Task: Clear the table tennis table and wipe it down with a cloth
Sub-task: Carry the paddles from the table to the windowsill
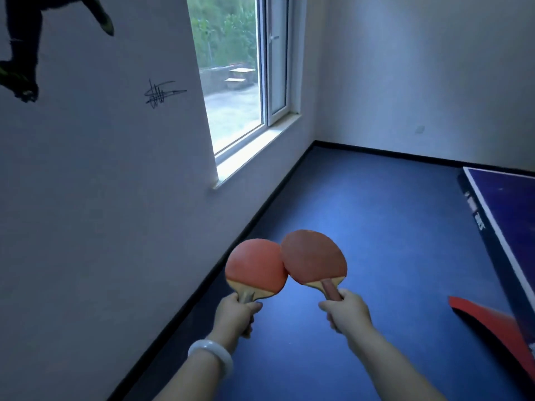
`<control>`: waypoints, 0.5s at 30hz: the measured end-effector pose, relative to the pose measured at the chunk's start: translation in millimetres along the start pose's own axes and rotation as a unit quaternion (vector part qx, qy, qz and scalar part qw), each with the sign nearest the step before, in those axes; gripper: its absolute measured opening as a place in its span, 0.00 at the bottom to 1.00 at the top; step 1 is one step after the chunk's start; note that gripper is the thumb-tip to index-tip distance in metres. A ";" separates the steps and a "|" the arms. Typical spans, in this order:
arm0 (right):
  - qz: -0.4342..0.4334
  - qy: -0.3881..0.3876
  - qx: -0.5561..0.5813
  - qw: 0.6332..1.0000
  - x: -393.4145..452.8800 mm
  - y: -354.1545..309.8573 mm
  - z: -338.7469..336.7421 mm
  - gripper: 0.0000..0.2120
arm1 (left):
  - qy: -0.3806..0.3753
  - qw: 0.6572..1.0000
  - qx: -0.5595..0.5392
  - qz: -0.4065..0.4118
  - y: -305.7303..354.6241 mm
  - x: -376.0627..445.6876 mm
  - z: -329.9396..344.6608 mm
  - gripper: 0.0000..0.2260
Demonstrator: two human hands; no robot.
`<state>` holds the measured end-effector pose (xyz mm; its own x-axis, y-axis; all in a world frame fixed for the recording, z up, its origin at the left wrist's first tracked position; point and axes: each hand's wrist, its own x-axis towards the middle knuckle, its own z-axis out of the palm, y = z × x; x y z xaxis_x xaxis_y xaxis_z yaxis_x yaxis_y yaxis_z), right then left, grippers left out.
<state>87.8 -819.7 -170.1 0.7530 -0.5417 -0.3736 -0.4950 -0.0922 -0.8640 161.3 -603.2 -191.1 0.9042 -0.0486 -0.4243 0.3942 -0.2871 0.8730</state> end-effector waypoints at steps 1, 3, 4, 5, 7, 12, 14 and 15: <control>-0.003 -0.006 -0.005 1.000 23.8 -10.4 -1.0 0.03 | 0.011 1.000 -0.005 -0.002 9.8 17.3 7.3 0.08; -0.008 -0.017 -0.012 1.000 67.0 -30.4 2.0 0.03 | 0.029 0.999 -0.013 -0.010 28.4 49.7 18.8 0.09; -0.008 -0.023 -0.015 1.000 86.6 -39.3 5.7 0.03 | 0.035 0.999 -0.016 -0.015 36.8 65.3 23.4 0.09; -0.008 -0.029 -0.018 0.999 105.5 -47.6 10.1 0.03 | 0.040 0.999 -0.017 -0.019 44.2 81.7 28.0 0.09; -0.011 -0.043 -0.028 0.999 145.8 -64.7 19.5 0.03 | 0.045 0.998 -0.021 -0.027 59.3 119.5 37.4 0.09; -0.024 -0.059 -0.050 0.997 261.1 -114.5 46.7 0.04 | 0.037 0.999 -0.017 -0.022 109.8 239.1 55.0 0.09; -0.030 -0.055 -0.057 0.996 309.1 -139.0 57.6 0.03 | 0.035 0.999 -0.019 -0.016 133.4 289.2 58.0 0.10; -0.032 -0.052 -0.064 0.996 332.8 -152.5 62.7 0.03 | 0.035 0.999 -0.022 -0.015 146.2 313.4 58.5 0.09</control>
<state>441.0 -933.5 -183.9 0.8225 -0.4419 -0.3581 -0.4905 -0.2322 -0.8400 492.8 -716.3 -210.5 0.9006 0.0270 -0.4338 0.4266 -0.2458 0.8704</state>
